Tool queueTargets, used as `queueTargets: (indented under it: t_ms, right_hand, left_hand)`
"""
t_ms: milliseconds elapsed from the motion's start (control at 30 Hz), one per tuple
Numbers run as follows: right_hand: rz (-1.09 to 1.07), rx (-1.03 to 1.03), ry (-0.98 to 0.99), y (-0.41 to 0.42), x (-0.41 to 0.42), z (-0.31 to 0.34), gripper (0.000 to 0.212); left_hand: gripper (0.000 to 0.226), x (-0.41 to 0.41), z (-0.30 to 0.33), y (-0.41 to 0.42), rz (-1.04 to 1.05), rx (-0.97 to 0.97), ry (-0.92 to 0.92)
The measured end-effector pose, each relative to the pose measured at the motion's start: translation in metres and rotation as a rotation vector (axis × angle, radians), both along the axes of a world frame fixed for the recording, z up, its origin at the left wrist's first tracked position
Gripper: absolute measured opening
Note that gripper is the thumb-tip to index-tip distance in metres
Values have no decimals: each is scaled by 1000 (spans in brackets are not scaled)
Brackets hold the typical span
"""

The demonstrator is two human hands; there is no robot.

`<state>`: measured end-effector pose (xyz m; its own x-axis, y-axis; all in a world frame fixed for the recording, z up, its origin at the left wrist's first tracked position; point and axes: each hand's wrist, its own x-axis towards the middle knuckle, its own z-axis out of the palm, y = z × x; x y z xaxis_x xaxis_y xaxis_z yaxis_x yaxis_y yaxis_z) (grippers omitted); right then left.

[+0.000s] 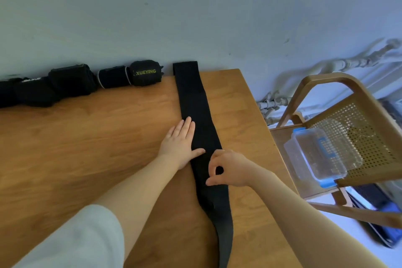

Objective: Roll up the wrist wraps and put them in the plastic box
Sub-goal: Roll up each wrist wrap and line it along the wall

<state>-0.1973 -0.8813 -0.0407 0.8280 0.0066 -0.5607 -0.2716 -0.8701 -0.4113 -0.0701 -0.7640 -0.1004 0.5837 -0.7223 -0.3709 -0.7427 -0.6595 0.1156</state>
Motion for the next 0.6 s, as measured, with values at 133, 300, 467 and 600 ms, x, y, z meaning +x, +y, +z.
queueTargets:
  t_ms: [133,300,467,600]
  right_hand:
    - [-156,50,-100,11,-34,-9,24]
    - [-442,-63,-288,26,-81,-14,43]
    - [-317,-185,-312,39,-127,-26,54]
    - [84,-277,-385,48,-166,-35,42]
  left_hand:
    - [82,-8,7,0,39,36,-53]
    - [49,-55,27,8,-48,-377,-58]
    - [44,-127,32,49,-119,-438,173]
    - [87,-158,15,70,-203,42,81]
